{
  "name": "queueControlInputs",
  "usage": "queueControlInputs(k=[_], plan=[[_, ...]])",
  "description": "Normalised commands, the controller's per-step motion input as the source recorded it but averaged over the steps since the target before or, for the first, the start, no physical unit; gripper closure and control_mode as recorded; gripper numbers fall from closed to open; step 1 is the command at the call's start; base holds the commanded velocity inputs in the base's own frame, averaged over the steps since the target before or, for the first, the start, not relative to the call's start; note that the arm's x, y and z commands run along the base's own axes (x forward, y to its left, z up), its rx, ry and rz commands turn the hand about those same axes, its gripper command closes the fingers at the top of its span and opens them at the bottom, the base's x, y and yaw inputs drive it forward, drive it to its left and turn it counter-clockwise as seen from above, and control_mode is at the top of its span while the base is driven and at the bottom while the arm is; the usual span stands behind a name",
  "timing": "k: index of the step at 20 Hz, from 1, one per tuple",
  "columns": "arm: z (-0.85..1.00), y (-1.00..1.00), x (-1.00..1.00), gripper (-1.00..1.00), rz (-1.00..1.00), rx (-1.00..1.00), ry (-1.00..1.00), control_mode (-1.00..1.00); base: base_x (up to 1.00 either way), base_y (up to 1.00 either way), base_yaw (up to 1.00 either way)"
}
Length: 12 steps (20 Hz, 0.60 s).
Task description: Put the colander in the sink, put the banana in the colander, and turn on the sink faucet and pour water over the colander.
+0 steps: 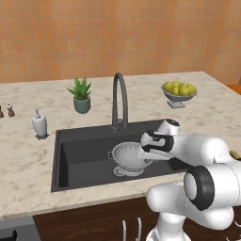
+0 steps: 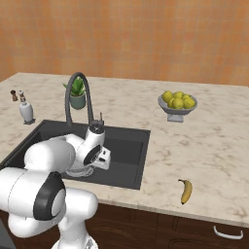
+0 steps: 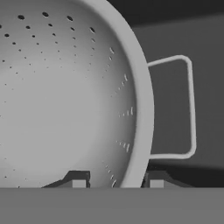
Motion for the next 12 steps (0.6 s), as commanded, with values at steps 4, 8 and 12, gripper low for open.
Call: queueControlInputs(k=[4, 8, 12], plan=[[-0.15, 0.24, 0.04, 1.00, 0.00, 0.00, -0.01, -1.00, 0.00, 0.00, 0.00], [-0.22, 0.00, 0.28, 1.00, 0.00, 0.00, 0.07, -1.00, 0.00, 0.00, 0.00], [-0.06, 0.00, 0.22, 1.00, 0.00, 0.00, 0.14, -1.00, 0.00, 0.00, 0.00]])
